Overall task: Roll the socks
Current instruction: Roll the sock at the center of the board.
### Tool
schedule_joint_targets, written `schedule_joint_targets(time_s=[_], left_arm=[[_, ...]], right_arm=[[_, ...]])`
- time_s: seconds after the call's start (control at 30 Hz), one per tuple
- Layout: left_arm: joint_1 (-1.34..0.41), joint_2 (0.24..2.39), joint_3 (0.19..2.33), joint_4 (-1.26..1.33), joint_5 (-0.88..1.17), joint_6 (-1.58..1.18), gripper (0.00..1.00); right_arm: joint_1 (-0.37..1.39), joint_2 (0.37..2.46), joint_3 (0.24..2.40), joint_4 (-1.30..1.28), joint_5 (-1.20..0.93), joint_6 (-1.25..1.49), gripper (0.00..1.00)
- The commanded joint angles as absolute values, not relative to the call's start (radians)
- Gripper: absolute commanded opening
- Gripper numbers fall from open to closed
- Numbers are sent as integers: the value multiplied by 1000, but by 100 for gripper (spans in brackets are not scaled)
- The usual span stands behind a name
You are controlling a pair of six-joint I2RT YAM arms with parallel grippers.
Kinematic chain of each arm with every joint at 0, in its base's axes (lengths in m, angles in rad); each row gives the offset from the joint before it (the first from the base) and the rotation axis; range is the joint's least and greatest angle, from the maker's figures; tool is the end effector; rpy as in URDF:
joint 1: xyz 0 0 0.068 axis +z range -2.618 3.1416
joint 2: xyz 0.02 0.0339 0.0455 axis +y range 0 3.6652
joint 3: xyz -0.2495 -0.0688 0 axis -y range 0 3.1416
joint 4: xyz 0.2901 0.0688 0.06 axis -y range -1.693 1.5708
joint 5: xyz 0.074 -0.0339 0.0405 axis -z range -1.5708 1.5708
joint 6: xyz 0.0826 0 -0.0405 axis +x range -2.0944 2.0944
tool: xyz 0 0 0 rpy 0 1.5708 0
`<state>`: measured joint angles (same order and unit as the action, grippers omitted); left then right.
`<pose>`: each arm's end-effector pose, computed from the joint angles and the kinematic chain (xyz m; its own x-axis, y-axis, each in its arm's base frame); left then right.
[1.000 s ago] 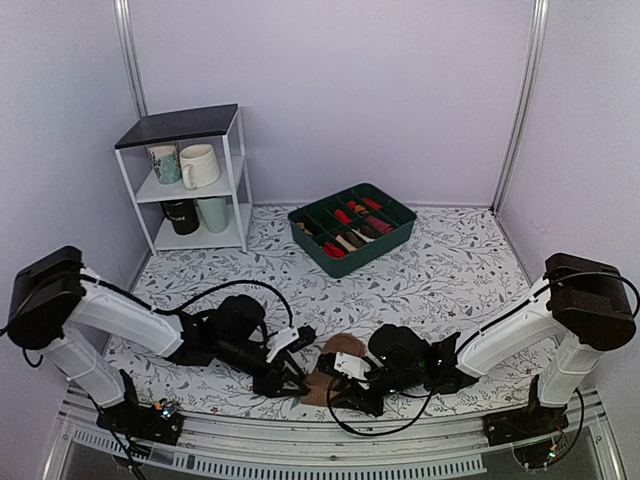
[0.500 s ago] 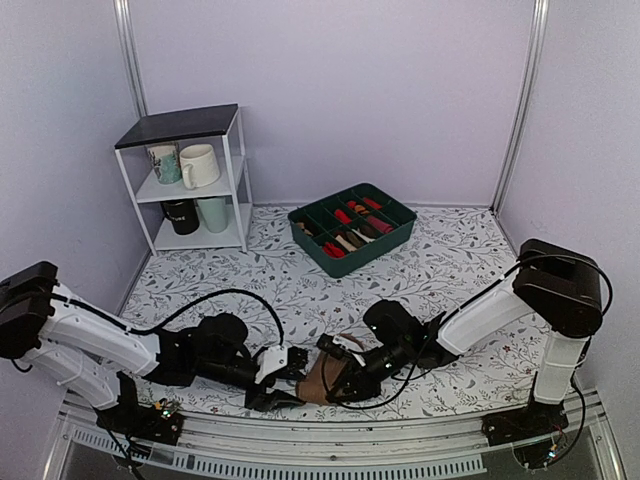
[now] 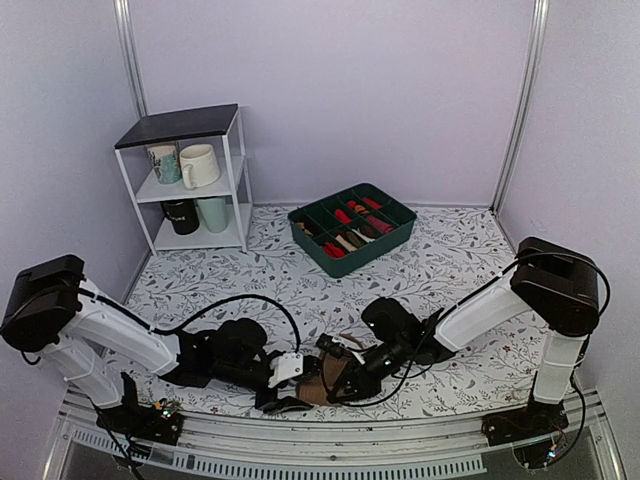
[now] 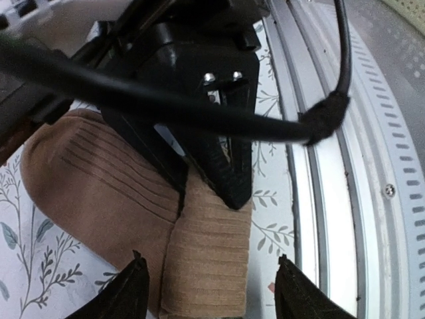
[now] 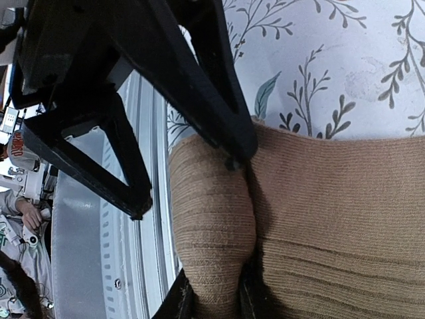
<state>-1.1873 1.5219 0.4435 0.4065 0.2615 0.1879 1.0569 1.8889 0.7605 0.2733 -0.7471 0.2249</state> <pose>0.0992 -0.3031 0.0397 -0.0473 0.5996 -0.7989 0.9979 0.0629 -0.0119 0.1304 0.3452 0.0124 -0.5530 -0.6468 -0.5253 -0.7537 0.1196 0.6462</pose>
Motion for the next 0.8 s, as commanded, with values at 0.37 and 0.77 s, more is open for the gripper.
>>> schedule_joint_targets(time_s=[0.37, 0.77], left_arm=[[-1208, 1640, 517, 357, 326, 174, 0], [-1160, 1724, 616, 183, 494, 44, 0]], right_arm=[[1052, 1985, 716, 43, -721, 240, 17], [1051, 1573, 513, 323, -379, 293, 44]])
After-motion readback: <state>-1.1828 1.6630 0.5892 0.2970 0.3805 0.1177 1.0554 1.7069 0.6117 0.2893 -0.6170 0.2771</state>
